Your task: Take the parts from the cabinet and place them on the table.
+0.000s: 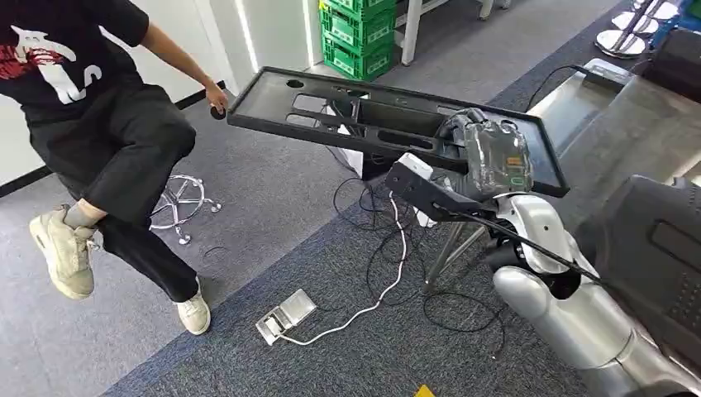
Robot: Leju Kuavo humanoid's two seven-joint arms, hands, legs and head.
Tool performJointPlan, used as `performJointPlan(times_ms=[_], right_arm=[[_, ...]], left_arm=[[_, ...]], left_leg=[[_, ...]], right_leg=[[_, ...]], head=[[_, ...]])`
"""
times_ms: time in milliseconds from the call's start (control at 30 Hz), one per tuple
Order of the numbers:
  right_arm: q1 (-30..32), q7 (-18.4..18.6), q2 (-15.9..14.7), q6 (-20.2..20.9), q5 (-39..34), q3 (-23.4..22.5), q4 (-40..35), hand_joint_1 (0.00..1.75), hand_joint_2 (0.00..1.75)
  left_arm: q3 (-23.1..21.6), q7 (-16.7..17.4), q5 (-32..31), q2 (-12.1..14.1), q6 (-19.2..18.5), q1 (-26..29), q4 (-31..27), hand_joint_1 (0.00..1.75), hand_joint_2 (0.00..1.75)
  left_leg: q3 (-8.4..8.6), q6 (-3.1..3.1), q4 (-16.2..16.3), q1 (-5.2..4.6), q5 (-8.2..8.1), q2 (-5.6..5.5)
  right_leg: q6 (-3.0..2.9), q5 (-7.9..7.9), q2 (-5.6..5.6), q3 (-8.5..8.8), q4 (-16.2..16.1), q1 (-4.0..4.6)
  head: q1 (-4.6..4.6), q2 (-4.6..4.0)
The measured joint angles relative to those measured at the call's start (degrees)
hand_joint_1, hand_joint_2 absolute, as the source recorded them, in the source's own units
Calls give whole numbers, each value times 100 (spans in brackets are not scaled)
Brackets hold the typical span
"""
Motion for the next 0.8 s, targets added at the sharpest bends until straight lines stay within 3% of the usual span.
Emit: performJointPlan(times_ms=[100,133,167,233,300,333,367,433,467,500,633,667,700,767,800], right_arm=[[26,0,9,9,24,-2,33,175,175],[29,0,9,15,33,-7,31,175,175],[43,0,9,24,44,-22,35,175,175],[31,0,18,26,59,-37,37,175,175],[59,0,22,28,65,-37,44,175,175],[72,0,26,33,65,-37,55,175,175],[74,0,28,35,68,-37,61,175,175],[69,0,31,35,83,-39,63,175,175],[66,0,33,35,85,-44,63,175,175],[51,0,37,35,85,-46,66,175,175],[40,0,42,26,98,-50,68,175,175],[30,0,55,22,98,-50,68,175,175],[7,0,65,18,94,-50,72,175,175],[-13,0,79,2,63,-46,81,175,175],[-13,0,92,-4,55,-35,92,175,175]], left_arm=[[2,2,-22,0,0,3,0,0,175],[2,2,-30,-4,-2,3,0,0,175],[4,2,-33,-2,-2,4,2,0,175],[7,2,-35,-2,-4,-1,4,0,175],[7,2,-35,-4,-13,6,4,0,175],[7,2,-33,-4,-13,6,4,0,175],[7,2,-33,-4,-13,3,4,0,175],[7,2,-33,-4,-13,-2,4,0,175],[7,2,-33,-2,-13,-3,7,0,175],[7,2,-33,-2,-13,-5,7,0,175],[7,2,-18,-2,-13,-10,7,0,175],[7,4,-13,-2,-13,-14,7,0,175],[9,7,-6,-2,-15,-13,7,0,175],[9,18,9,-2,-15,-5,7,0,175],[9,35,15,-4,-17,5,7,0,175]], left_leg=[[12,26,-46,-48,-11,106],[53,67,-124,-10,17,159],[94,97,-171,-1,39,208],[101,129,-186,-6,39,275],[101,140,-182,-16,30,342],[102,141,-174,-16,26,382],[104,134,-165,-14,12,419],[129,102,-135,-7,-26,485],[140,74,-121,-16,-53,505],[123,39,-85,-58,-76,537],[168,-82,-96,-31,-109,631],[164,-114,17,1,-195,535],[61,-123,250,-1,-368,449],[-395,-151,1225,3,-858,383],[-570,-159,1575,3,-966,378]], right_leg=[[77,34,104,-41,-19,-76],[123,22,147,-33,-10,-42],[143,-77,-34,-64,113,-43],[197,-474,-255,-431,853,-65],[231,-736,-309,-823,1622,-106],[244,-701,-319,-891,1724,-120],[252,-524,-336,-802,1520,-134],[243,-41,-416,-312,567,-147],[227,83,-577,-79,115,-138],[208,1,-621,-47,20,-69],[64,37,-450,-43,-27,-71],[35,54,-448,-18,-54,-92],[8,49,-424,-14,-57,-93],[-31,44,-372,-14,-55,-73],[-37,41,-333,-14,-52,-65]], head=[[11,0],[9,0],[15,0],[136,0],[164,0],[175,0],[195,0],[234,0],[256,0],[275,0],[212,0],[199,0],[153,0],[81,0],[72,0]])
